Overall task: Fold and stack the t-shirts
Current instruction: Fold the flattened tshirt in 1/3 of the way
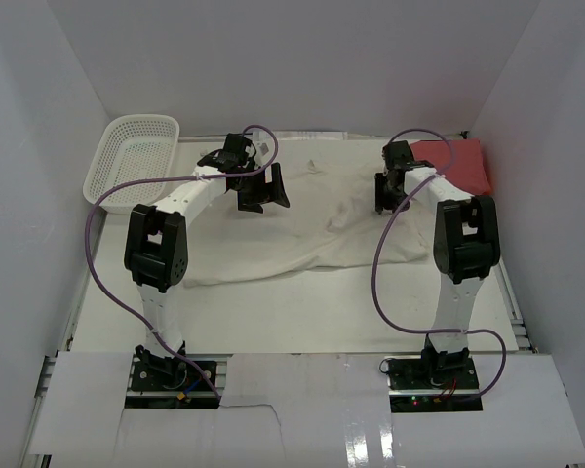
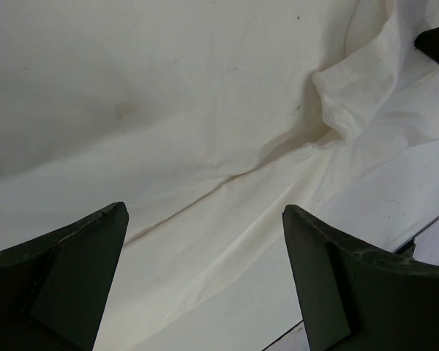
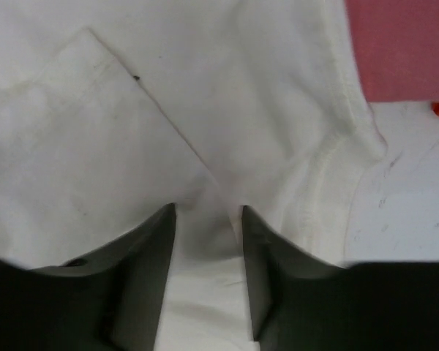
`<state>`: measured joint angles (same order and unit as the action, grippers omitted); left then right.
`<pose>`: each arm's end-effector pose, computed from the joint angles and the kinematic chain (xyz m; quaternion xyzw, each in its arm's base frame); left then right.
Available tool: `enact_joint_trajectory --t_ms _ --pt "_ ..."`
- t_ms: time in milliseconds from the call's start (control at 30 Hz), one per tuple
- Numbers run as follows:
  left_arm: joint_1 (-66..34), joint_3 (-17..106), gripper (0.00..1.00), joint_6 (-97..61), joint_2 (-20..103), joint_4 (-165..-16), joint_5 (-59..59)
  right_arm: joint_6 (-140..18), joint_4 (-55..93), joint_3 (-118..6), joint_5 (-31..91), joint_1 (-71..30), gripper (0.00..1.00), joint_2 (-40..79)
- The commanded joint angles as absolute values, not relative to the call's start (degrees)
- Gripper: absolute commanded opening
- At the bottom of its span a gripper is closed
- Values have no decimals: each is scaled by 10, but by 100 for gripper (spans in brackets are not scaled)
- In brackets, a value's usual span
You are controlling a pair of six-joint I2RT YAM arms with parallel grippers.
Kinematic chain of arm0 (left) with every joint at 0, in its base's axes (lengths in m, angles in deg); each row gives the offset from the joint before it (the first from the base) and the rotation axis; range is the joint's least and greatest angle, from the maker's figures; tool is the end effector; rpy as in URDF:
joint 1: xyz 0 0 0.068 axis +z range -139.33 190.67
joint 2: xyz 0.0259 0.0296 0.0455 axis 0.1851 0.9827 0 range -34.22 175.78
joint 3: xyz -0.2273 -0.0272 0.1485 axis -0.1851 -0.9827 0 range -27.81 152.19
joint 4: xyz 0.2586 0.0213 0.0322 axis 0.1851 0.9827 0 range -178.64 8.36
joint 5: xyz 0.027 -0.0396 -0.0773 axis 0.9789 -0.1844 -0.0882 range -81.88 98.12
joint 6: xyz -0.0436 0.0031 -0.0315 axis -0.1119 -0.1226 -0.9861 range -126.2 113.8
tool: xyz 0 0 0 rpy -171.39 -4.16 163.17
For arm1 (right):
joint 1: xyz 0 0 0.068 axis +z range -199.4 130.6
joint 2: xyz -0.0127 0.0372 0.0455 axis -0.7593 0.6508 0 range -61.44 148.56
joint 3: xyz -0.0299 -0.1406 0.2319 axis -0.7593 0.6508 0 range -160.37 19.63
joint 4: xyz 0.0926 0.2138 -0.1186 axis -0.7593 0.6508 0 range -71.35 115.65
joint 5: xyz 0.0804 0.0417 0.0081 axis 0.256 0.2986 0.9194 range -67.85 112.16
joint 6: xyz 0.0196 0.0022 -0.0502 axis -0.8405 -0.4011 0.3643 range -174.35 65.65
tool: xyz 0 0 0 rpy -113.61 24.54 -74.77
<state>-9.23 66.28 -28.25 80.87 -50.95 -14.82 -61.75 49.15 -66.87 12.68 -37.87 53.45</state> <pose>0.4068 -0.1620 0.2296 0.0360 0.9446 -0.2734 0.1783 0.4240 0.0805 0.1958 -0.0125 0.9602 -0.0345 0.2767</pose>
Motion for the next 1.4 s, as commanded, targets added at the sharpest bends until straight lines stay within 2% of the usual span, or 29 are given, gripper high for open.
enact_joint_trajectory --t_ms 0,100,167,367,567,600,667,767,1067,1367 --pt "-96 656 98 -276 802 -516 -153 -629 511 -687 142 -377 54 549" --pt "-99 660 98 -275 806 -511 -151 -629 486 -681 170 -373 62 519" --pt "-102 667 98 -272 813 -499 -143 -625 486 -696 171 -359 63 504" --pt "-123 691 98 -268 820 -443 -110 -605 590 -846 143 -277 62 532" --pt "-164 541 98 -316 697 -513 -140 -612 619 -873 151 -227 59 556" --pt "-175 472 98 -347 635 -541 -151 -616 619 -873 162 -220 58 567" --pt "-191 432 98 -377 587 -580 -157 -619 624 -874 159 -215 56 576" --pt "-209 359 98 -394 560 -617 -152 -624 637 -889 150 -207 54 607" --pt "-214 302 98 -372 625 -629 -77 -634 674 -907 122 -201 53 675" --pt "-167 235 98 -378 624 -625 -49 -642 682 -885 79 -196 53 663"
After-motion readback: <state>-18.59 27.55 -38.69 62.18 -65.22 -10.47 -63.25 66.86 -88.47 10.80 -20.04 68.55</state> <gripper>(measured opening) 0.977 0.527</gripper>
